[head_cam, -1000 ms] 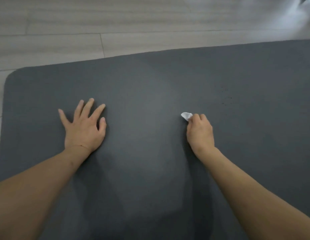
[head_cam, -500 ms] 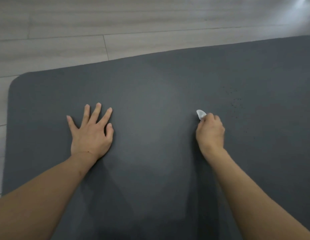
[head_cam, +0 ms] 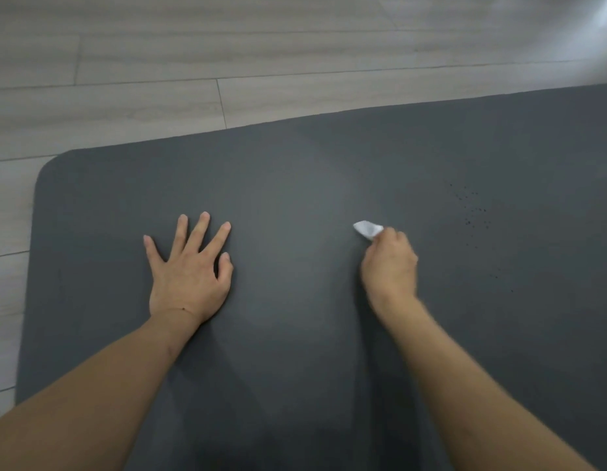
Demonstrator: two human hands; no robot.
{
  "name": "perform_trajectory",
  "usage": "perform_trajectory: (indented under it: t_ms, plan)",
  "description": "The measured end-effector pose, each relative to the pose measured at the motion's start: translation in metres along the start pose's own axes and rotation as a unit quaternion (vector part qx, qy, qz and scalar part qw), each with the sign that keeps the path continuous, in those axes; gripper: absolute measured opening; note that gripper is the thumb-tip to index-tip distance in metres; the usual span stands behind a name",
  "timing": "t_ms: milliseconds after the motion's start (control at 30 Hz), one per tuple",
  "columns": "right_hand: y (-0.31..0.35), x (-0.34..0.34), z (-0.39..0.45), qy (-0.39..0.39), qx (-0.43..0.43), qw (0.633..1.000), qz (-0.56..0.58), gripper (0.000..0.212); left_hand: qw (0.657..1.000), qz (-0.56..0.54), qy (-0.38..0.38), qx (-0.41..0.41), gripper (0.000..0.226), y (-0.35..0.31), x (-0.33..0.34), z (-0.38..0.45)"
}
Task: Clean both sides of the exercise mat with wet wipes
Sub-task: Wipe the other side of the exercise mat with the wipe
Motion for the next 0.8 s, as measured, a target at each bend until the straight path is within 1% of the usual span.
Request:
perform_trajectory:
  t_ms: [33,67,100,133,167,200,233,267,300,333,367,400,433,467,500,533,567,633,667,700,733,767,800]
  plan:
    - [0.026,0.011,-0.019,0.024,-0.023,0.999,0.012,0.020,1.000,-0.001,0.001,-0.001,0.058,0.000,0.000,0.000]
    - [0.053,0.024,-0.044,0.056,-0.075,0.995,0.047,0.022,1.000,0.000,0.001,-0.001,0.058,0.000,0.000,0.000]
    - [0.082,0.036,-0.072,0.093,-0.149,0.981,0.076,0.021,1.000,0.001,0.002,-0.002,0.059,0.001,0.000,0.001]
    - [0.101,0.041,-0.096,0.125,-0.232,0.962,0.076,0.020,1.000,0.000,0.003,-0.001,0.059,0.001,0.000,0.001]
    - [0.111,0.043,-0.107,0.144,-0.300,0.941,0.062,0.019,1.000,-0.002,0.003,-0.002,0.060,0.002,0.000,0.001]
    - [0.108,0.042,-0.101,0.149,-0.341,0.926,0.054,0.015,1.000,-0.004,0.002,-0.002,0.060,0.003,0.000,0.002]
    - [0.094,0.037,-0.082,0.140,-0.350,0.925,0.049,0.010,1.000,-0.005,0.002,0.000,0.060,0.002,0.000,0.003]
    - [0.075,0.031,-0.055,0.116,-0.329,0.936,0.041,0.009,1.000,-0.003,0.003,-0.002,0.060,0.002,-0.001,0.002]
    - [0.052,0.022,-0.024,0.074,-0.282,0.956,0.019,0.010,1.000,-0.002,0.003,-0.001,0.060,0.001,-0.001,0.003]
    - [0.027,0.011,0.007,0.048,-0.201,0.978,-0.012,0.007,1.000,-0.002,0.004,0.000,0.060,0.000,-0.001,0.002]
    - [0.004,0.003,0.033,0.035,-0.114,0.993,-0.025,0.005,1.000,0.001,0.003,-0.001,0.060,0.000,-0.002,0.002]
    - [-0.010,-0.001,0.047,0.018,-0.036,0.999,-0.020,0.011,1.000,0.003,0.003,-0.002,0.060,0.000,-0.002,0.001]
    - [-0.010,0.000,0.049,-0.001,0.012,1.000,-0.016,0.016,1.000,0.006,0.004,-0.001,0.060,0.000,-0.002,0.001]
    - [0.008,0.007,0.040,0.000,0.010,1.000,-0.012,0.019,1.000,0.004,0.004,-0.002,0.060,0.001,-0.001,0.002]
    - [0.033,0.020,0.020,0.026,-0.020,0.999,-0.008,0.022,1.000,-0.001,0.003,-0.004,0.060,0.001,-0.001,0.002]
    - [0.063,0.034,-0.006,0.060,-0.074,0.995,0.021,0.023,1.000,-0.006,0.001,-0.006,0.060,0.003,-0.001,0.002]
    - [0.091,0.047,-0.036,0.096,-0.146,0.983,0.045,0.020,1.000,-0.011,-0.001,-0.010,0.060,0.004,0.000,0.002]
    - [0.122,0.056,-0.081,0.167,-0.299,0.938,0.047,0.012,0.999,-0.026,-0.008,-0.017,0.060,0.006,0.000,0.004]
    - [0.118,0.055,-0.079,0.198,-0.342,0.917,0.052,0.009,0.999,-0.032,-0.011,-0.021,0.060,0.006,0.000,0.004]
    - [0.105,0.051,-0.061,0.201,-0.353,0.912,0.058,0.013,0.999,-0.034,-0.013,-0.023,0.059,0.006,0.000,0.005]
    - [0.085,0.047,-0.035,0.186,-0.331,0.924,0.051,0.024,0.999,-0.031,-0.012,-0.023,0.059,0.006,0.000,0.005]
    - [0.062,0.039,-0.003,0.154,-0.284,0.946,0.038,0.033,0.999,-0.027,-0.011,-0.023,0.059,0.005,0.000,0.005]
    - [0.036,0.032,0.028,0.123,-0.208,0.970,0.017,0.035,0.999,-0.022,-0.009,-0.021,0.059,0.004,0.000,0.005]
Point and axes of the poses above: each hand's wrist, its own z-axis towards the middle knuckle, its own x-axis out of the palm, y = z × x, the point moved 3 cm from there along z, towards the middle knuckle, and after that the axes turned 6 degrees about z, right-handed, at the moved point
